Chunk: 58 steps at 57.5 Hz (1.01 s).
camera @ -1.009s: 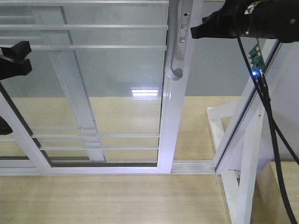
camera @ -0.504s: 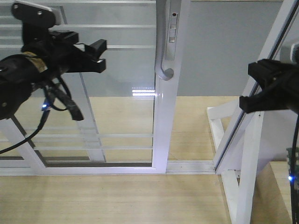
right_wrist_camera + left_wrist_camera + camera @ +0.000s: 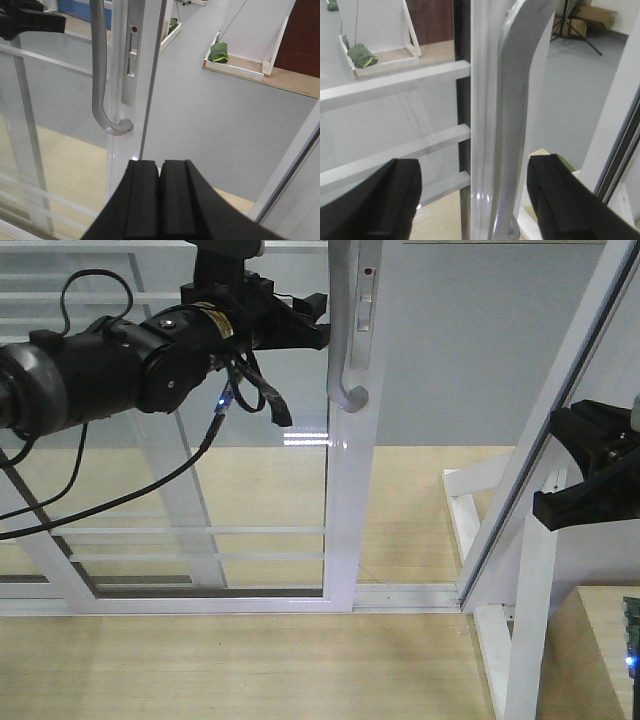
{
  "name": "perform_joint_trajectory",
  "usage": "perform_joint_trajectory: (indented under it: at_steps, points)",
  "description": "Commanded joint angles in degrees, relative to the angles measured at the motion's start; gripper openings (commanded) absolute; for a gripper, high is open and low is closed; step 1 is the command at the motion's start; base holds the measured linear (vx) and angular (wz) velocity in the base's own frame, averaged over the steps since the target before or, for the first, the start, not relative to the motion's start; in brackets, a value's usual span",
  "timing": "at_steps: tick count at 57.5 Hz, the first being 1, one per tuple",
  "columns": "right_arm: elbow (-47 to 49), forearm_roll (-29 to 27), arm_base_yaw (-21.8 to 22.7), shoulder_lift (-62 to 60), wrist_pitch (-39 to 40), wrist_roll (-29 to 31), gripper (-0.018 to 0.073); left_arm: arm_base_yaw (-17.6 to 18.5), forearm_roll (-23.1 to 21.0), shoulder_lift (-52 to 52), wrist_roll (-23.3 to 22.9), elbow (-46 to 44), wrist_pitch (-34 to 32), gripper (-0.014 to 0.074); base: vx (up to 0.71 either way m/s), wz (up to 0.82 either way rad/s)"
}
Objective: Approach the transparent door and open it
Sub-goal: 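Move the left gripper to the handle and grasp it, then pull the handle with the left gripper, sliding the glass door open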
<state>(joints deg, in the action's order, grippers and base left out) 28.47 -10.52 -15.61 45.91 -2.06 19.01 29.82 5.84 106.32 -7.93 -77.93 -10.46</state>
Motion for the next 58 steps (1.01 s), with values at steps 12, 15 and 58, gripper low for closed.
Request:
perform_joint_trajectory:
  at_steps: [12,15,58]
  points:
    - [1.7,0.1,0.1,-0.4,4.9,3.0,-0.0005,2.3,-0.7,2.6,-0.1,-8.7,-2.2,0.0566,0.0,0.0]
    - [1.7,0.1,0.1,-0.4,4.9,3.2,-0.0005,2.4,-0.8,3.3,-0.1,-9.5,-2.1,0.0566,0.0,0.0]
    - [1.7,0.1,0.1,-0.4,3.5,3.5,-0.0005,2.1,-3.9,12.4,0.4,-24.5,3.3,0.0378,0.0,0.0]
